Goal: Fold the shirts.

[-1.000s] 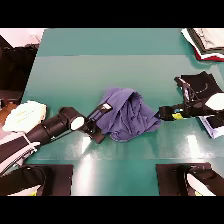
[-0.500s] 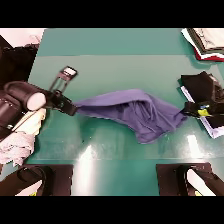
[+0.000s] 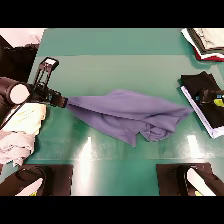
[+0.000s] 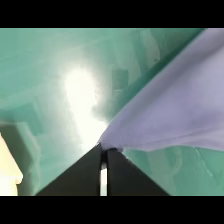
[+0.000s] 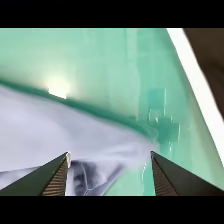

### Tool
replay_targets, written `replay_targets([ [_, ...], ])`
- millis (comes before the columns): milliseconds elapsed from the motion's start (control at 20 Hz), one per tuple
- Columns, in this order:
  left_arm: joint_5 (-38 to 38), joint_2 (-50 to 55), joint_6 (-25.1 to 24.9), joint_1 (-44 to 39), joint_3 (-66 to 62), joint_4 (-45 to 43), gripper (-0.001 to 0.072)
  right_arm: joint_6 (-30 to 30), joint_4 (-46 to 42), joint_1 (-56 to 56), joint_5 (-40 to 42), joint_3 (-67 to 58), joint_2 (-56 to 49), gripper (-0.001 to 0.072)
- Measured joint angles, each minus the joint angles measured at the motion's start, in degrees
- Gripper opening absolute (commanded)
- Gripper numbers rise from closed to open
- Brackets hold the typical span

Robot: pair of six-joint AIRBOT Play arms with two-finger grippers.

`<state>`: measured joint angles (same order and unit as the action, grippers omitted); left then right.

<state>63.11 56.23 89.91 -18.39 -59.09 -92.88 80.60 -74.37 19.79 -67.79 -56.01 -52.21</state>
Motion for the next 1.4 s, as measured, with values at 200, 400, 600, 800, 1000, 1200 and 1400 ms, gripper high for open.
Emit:
replay_targets([
  [200,-0.4,0.0,-0.2,0.3,0.0,0.5,0.0027,-0.1,1.8,0.7,-4.0,4.6,2.1,0.0538],
  [400,-0.5,0.0,-0.3,0.3,0.1,1.9,0.0027,-1.1,6.5,-2.6,-4.0,14.0,2.4,0.0524],
  [600,-0.1,0.0,-0.3,0.3,0.3,3.0,0.0027,-1.4,9.0,-7.1,1.2,18.5,-1.8,0.0497],
  [800,0.6,0.0,-0.3,0.3,0.3,3.2,0.0027,-1.2,9.9,-10.4,6.8,19.7,-5.7,0.0350],
  [1000,0.7,0.0,-0.3,0.3,0.3,3.3,0.0027,-1.0,10.3,-12.4,9.7,20.1,-6.6,0.0012],
  [1200,1.1,0.0,-0.7,0.3,0.3,3.3,0.0027,-1.0,10.3,-13.5,8.7,20.3,-1.7,0.0012],
  [1400,1.7,0.0,-1.6,0.3,0.3,3.3,0.0027,-1.3,10.0,-16.0,-1.5,22.6,7.0,0.0029],
])
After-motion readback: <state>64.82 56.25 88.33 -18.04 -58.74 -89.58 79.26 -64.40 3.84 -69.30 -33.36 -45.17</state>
